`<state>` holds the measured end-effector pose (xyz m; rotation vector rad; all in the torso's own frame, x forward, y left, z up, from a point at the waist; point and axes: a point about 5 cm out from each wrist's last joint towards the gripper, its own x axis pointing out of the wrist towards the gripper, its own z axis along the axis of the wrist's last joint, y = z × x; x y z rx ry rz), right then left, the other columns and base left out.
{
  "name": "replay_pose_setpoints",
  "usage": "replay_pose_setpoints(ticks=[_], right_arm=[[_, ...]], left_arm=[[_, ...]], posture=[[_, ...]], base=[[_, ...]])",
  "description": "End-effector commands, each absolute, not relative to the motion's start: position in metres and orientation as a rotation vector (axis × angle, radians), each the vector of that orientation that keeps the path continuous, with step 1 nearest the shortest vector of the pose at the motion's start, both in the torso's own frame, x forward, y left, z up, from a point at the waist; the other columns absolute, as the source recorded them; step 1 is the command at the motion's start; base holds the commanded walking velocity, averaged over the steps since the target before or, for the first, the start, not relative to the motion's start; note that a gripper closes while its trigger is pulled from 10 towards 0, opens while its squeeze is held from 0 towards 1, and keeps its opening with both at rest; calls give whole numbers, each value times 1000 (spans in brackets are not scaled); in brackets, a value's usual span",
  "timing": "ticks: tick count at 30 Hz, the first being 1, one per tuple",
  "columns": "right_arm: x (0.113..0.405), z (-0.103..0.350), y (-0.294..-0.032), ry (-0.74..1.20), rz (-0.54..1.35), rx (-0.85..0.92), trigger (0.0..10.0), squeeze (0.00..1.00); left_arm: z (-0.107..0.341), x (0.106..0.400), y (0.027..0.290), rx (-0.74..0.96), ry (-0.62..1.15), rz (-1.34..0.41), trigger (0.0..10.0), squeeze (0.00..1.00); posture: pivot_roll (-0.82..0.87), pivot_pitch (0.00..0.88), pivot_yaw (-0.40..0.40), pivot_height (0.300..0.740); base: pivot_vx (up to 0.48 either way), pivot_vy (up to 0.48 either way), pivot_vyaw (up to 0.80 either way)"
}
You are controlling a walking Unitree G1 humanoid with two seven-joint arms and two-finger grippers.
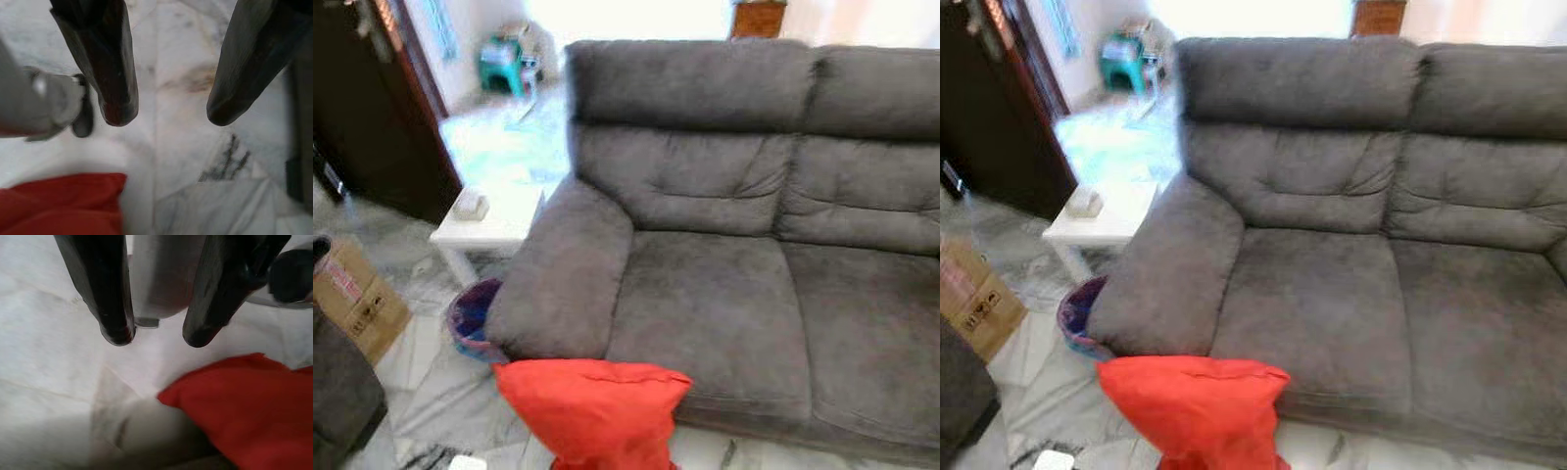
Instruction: Move the pillow to the sofa from floor
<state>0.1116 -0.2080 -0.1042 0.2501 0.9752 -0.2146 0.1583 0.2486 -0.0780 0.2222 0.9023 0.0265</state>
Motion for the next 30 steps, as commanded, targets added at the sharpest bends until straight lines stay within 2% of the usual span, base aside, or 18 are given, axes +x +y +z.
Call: replay_pose_setpoints(ticks=[1,8,11,30], right_arm=[[104,-105,-214,994,-233,237,10000,0],[104,-106,-214,1000,-231,234,10000,0],[103,-106,-214,1003,-228,225,10000,0],[107,-104,-214,982,-222,221,10000,0]], left_arm=[[-80,154,246,211,906,11,10000,0],[-79,154,247,208,901,8,10000,0],[-79,154,248,206,896,7,10000,0],[-82,151,245,205,930,16,10000,0]], posture=[[158,63,63,740],[159,64,62,740],[160,63,61,740],[161,66,63,740]], base=[[0,0,0],[0,0,0],[0,0,463],[0,0,800]])
